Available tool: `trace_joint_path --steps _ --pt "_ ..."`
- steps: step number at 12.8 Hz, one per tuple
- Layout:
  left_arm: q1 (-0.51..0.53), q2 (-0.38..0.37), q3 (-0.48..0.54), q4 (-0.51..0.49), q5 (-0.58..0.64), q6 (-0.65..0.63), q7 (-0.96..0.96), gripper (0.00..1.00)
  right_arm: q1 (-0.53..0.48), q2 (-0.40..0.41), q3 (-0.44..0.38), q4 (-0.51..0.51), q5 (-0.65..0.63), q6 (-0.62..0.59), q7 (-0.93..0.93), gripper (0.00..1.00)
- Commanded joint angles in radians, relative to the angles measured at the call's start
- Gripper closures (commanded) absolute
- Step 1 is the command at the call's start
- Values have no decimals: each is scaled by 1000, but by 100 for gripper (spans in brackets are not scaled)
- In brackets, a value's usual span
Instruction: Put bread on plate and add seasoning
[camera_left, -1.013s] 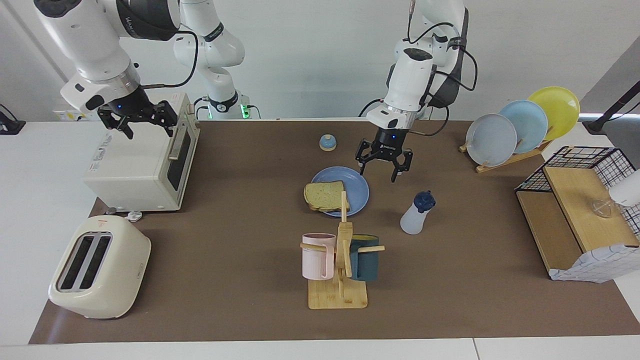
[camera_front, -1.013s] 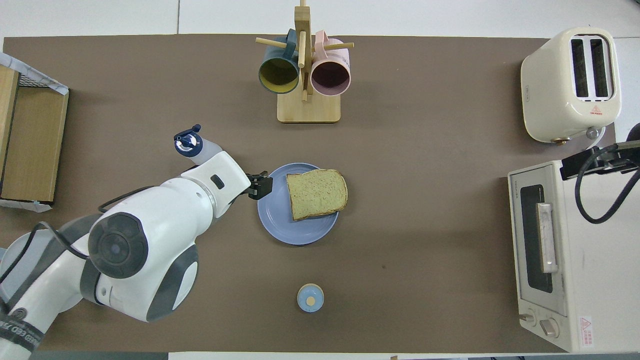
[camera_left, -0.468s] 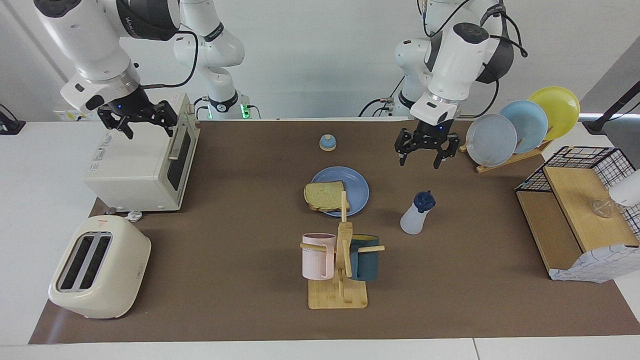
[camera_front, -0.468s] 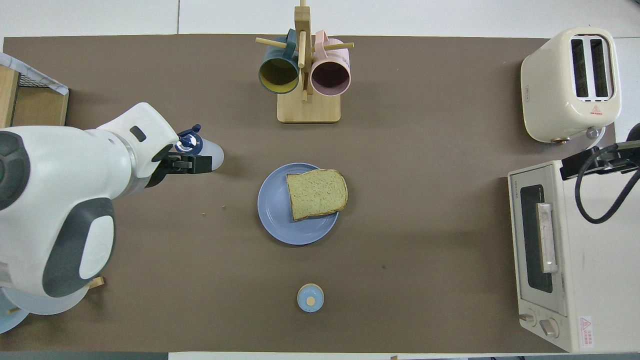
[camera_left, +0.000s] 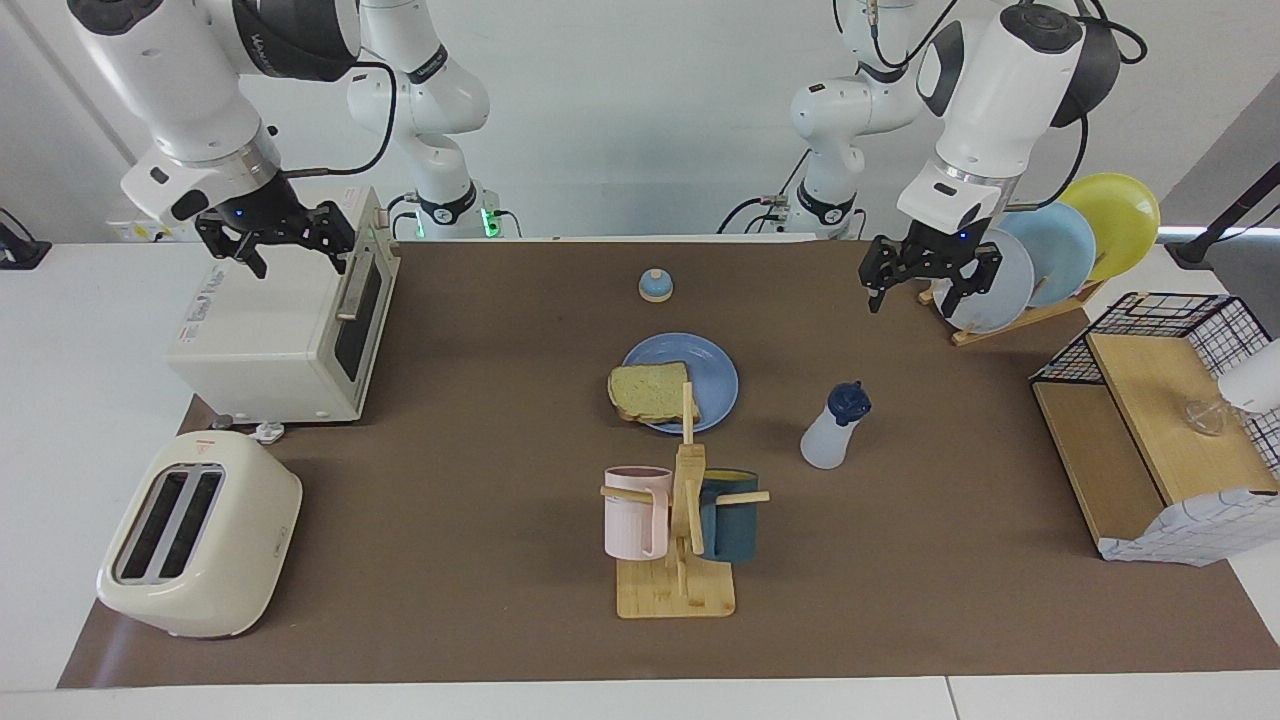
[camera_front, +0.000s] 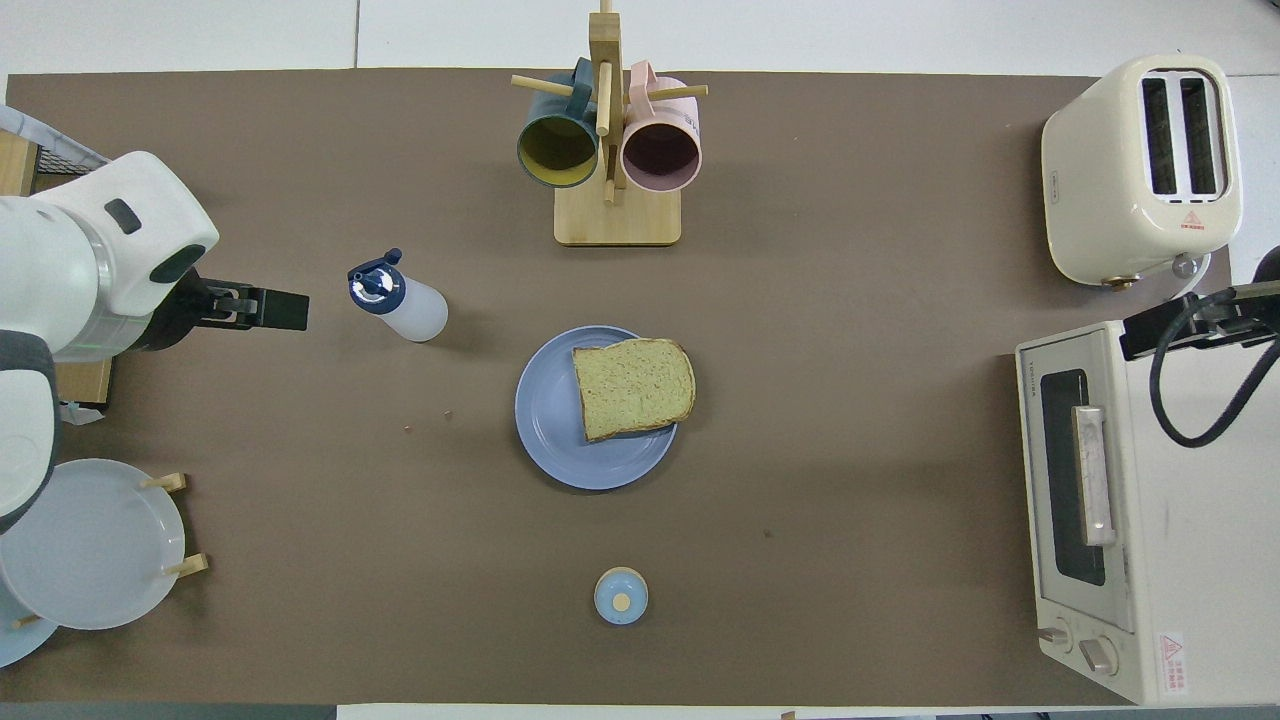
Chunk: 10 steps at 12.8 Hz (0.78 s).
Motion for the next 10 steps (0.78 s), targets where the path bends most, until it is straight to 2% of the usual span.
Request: trace_joint_path --steps 1,3,4,10 --pt "59 17 1 70 15 -124 74 0 -12 -13 7 -10 1 -4 -17 0" --pt "70 10 30 75 15 -186 150 0 -12 -13 7 -10 1 -4 -17 0" --pt "51 8 82 73 15 -216 190 0 -12 -13 7 -10 1 -4 -17 0" --pt "-255 20 443 75 1 -246 206 0 -12 -13 7 -10 -1 -4 -17 0"
